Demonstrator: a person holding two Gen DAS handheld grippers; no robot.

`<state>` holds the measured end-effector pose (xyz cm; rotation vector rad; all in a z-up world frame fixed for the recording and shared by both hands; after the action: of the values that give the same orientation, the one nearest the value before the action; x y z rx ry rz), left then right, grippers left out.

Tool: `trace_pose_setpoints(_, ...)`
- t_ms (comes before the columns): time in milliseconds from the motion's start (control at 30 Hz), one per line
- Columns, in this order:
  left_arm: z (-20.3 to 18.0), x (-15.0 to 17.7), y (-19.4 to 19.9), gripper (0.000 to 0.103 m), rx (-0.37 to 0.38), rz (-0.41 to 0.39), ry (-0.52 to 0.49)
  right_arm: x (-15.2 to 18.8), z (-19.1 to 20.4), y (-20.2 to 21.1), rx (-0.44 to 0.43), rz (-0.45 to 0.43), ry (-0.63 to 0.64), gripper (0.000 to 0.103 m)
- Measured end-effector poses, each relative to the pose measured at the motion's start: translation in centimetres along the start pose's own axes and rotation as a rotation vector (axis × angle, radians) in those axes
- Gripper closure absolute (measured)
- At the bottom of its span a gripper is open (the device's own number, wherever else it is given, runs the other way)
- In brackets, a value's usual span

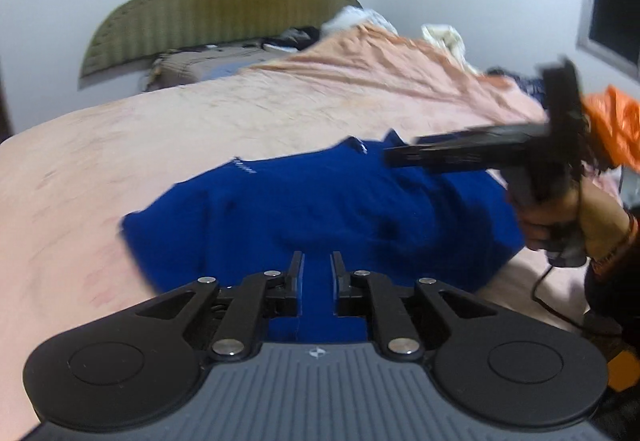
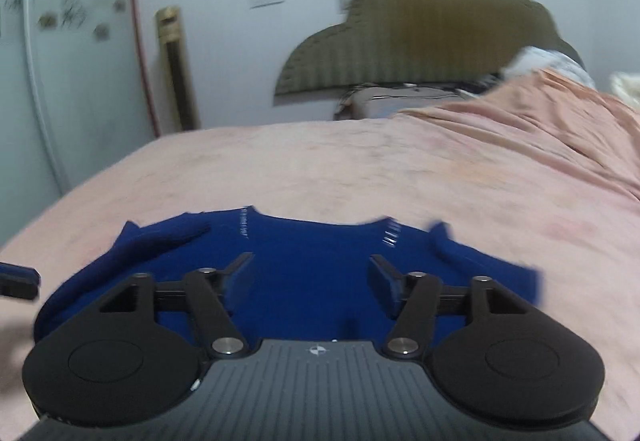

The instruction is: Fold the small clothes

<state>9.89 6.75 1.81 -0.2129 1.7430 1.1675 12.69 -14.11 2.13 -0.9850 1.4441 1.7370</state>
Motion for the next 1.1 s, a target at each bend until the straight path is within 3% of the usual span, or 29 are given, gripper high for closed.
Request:
trace_pose_setpoints(100, 1.1, -0.5, -4.4, 0.09, 0.001, 0.058, 0.017, -0.2, -0.7, -4.0, -0.014, 0.07, -0.027, 0.035)
trace_pose_setpoints(167, 2.8, -0.7, -7.7, 0.09, -0.053, 0.111, 0.046, -0.2, -2.3, -6.0, -0.006, 0.106, -0.065, 0.035)
trace_pose_setpoints(267, 6.3, -0.9, -10.2, 0.09, -0.161, 0.117, 0.129, -0.2, -6.1, -7.7, 0.094, 0.122, -0.109, 0.031)
trace_pose_setpoints(400, 10.1, -1.0, -9.9, 0.09, -0.161, 0.094, 0.409, 0.3, -12.2, -7.2, 0.304, 0.109, -0.234, 0.025)
trace_pose_setpoints(467, 10.2, -1.4, -9.1, 0.09, -0.221, 0.073, 0.401, 0.4, -13.2, -5.6, 0.357, 0.071, -0.256, 0.024)
trace_pose_setpoints(533, 8.9, -1.9, -8.8, 0.087, -0.29, 0.061, 0.311, 0.5, -11.9, -4.2, 0.322, 0.043, -0.221, 0.02)
trace_pose_setpoints(567, 8.3, -2.3, -9.1, 0.084, -0.316, 0.063, 0.265, 0.4, -10.6, -3.9, 0.286, 0.03, -0.191, 0.017)
trace_pose_setpoints(600, 7.5, -2.6, -9.4, 0.069, -0.337, 0.071, 0.229, 0.5, -9.0, -3.5, 0.234, 0.021, -0.152, 0.006)
trace_pose_setpoints(633, 7.3, -2.7, -9.3, 0.043, -0.35, 0.079, 0.211, 0.4, -7.6, -3.6, 0.18, 0.017, -0.112, 0.0)
trace_pose_setpoints(700, 6.8, -3.1, -9.9, 0.016, -0.384, 0.076, 0.205, 0.4, -4.9, -4.1, 0.111, 0.028, -0.036, 0.001)
trace_pose_setpoints(767, 7.3, -3.2, -10.4, 0.016, -0.443, 0.065, 0.195, 0.3, -3.9, -5.6, 0.138, 0.08, 0.027, 0.001)
trace_pose_setpoints(833, 7.9, -2.6, -11.2, 0.016, -0.506, 0.105, 0.202, 0.8, -4.6, -6.9, 0.249, 0.142, 0.054, 0.001)
trace_pose_setpoints(900, 8.1, -1.8, -11.7, 0.016, -0.499, 0.124, 0.235, 1.5, -5.7, -7.1, 0.316, 0.155, 0.043, 0.0)
trace_pose_setpoints(1000, 8.4, -0.9, -11.5, 0.012, -0.495, 0.103, 0.277, 2.6, -7.0, -7.1, 0.275, 0.146, -0.042, 0.0)
trace_pose_setpoints(1100, 8.4, -0.6, -11.5, 0.01, -0.504, 0.09, 0.277, 2.8, -7.1, -7.3, 0.272, 0.15, -0.042, 0.0)
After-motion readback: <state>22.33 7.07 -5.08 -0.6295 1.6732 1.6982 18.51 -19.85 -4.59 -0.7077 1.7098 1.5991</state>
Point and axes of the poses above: each gripper's, at about its wrist camera, not at the fingertips, and y roughly against the way its jaws point, z to its left, x to its underside, the point moved 6 cm from there along -y, roughly the way its jaws point, and after that the axes turned 1 degree about -x, right-handed, at the moved point
